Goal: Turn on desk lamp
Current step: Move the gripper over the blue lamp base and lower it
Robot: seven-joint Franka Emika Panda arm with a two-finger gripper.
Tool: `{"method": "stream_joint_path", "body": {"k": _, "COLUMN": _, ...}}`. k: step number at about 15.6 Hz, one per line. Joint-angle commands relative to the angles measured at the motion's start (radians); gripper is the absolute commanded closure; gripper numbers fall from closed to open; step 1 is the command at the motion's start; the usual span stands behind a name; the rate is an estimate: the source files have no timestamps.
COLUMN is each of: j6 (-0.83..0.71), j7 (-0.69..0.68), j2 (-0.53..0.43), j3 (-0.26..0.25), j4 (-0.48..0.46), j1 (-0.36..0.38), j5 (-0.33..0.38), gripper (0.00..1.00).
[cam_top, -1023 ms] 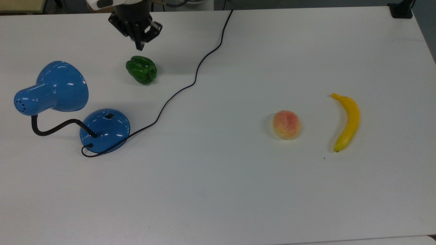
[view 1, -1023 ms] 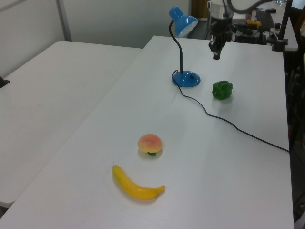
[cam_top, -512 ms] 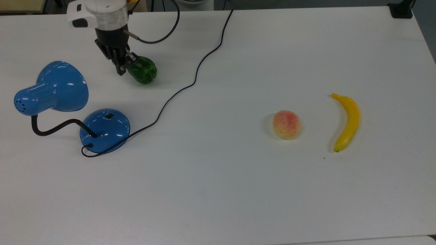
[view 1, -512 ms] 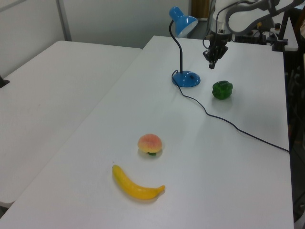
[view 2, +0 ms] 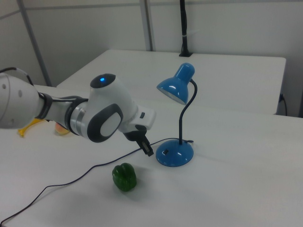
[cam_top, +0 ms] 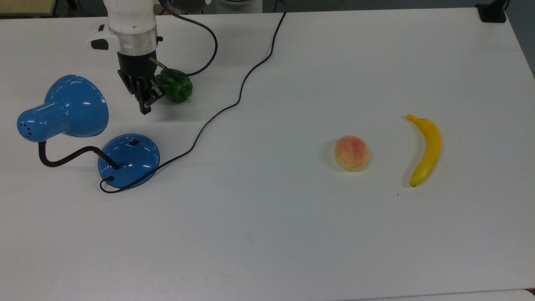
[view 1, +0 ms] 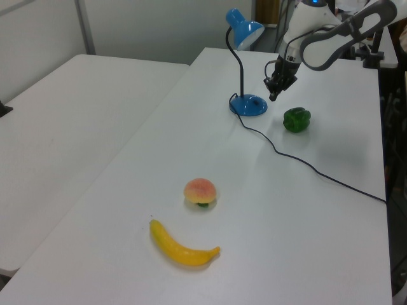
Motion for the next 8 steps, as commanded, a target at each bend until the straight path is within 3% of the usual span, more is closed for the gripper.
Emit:
{"method": "stream_joint_path", "body": {"k": 1, "j6": 0.092, "j7": 0.009, "j2": 0.041, "j3": -0.013, "j4": 0.001, "j1": 0.002, "j5": -0.010, "gripper": 1.00}}
{"method": "stream_joint_path", "body": {"k": 8, "j6": 0.186, "j7": -0.065, "j2": 0.115, "j3": -0.024, "j4": 0.059, "j1": -0.007, "j5": -0.024, "gripper": 1.00}}
